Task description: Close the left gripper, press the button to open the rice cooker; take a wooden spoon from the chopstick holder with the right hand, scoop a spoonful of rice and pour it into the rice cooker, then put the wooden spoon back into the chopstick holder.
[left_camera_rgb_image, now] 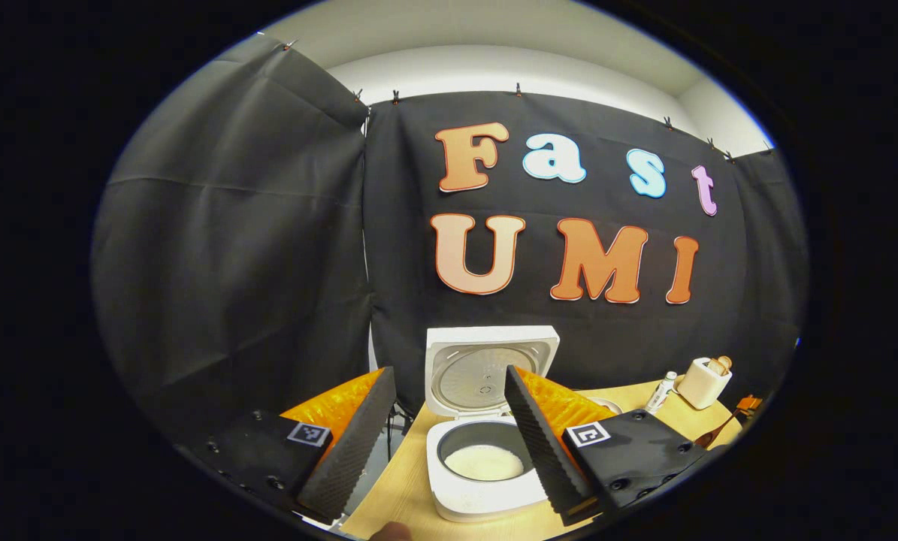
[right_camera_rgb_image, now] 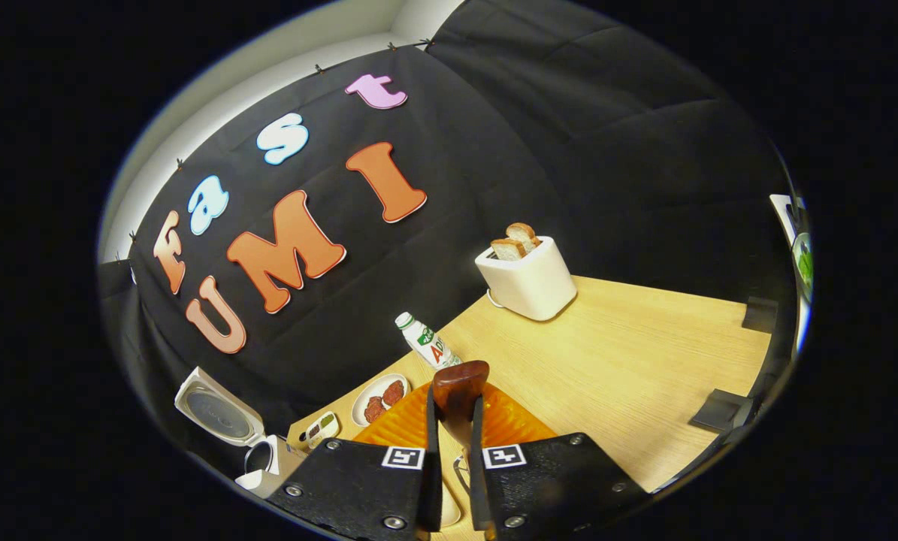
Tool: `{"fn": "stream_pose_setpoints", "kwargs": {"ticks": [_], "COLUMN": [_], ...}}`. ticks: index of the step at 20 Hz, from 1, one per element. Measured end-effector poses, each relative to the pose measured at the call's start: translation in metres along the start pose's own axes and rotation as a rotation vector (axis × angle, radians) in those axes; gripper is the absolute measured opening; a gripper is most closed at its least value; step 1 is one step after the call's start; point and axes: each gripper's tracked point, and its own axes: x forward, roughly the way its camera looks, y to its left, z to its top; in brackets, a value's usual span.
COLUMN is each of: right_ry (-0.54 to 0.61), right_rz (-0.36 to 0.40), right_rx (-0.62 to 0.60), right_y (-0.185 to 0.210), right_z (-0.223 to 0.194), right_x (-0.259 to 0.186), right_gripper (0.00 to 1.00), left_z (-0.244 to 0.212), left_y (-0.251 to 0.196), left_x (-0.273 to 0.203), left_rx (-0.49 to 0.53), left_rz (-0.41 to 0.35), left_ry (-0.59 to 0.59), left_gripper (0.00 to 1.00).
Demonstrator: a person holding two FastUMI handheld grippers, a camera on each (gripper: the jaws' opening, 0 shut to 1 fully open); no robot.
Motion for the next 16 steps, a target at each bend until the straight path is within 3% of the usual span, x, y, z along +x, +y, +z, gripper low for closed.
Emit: {"fn": "stream_pose_setpoints", "kwargs": {"ticks": [11, 14, 15, 16], "right_ry": [0.044, 0.054, 0.051, 0.052], "right_rz": [-0.012, 0.000, -0.008, -0.016], "right_rx": [-0.041, -0.030, -0.024, -0.018], "right_y": [-0.020, -0.020, -0.022, -0.025], "right_z": [-0.037, -0.040, -0.041, -0.041], "right_x": [0.010, 0.009, 0.011, 0.013], "right_gripper": [0.15, 0.20, 0.16, 0.24], "left_z": [-0.011, -0.015, -0.015, -0.015], "left_y": [-0.002, 0.002, 0.002, 0.002], "left_x": [-0.008, -0.010, -0.010, -0.012], "left_rx": [0.025, 0.022, 0.019, 0.015], "left_rz": [0.022, 0.031, 0.032, 0.033], "left_ry": [0.025, 0.032, 0.033, 0.034], "left_gripper": [0.99, 0.99, 0.99, 0.99]}}
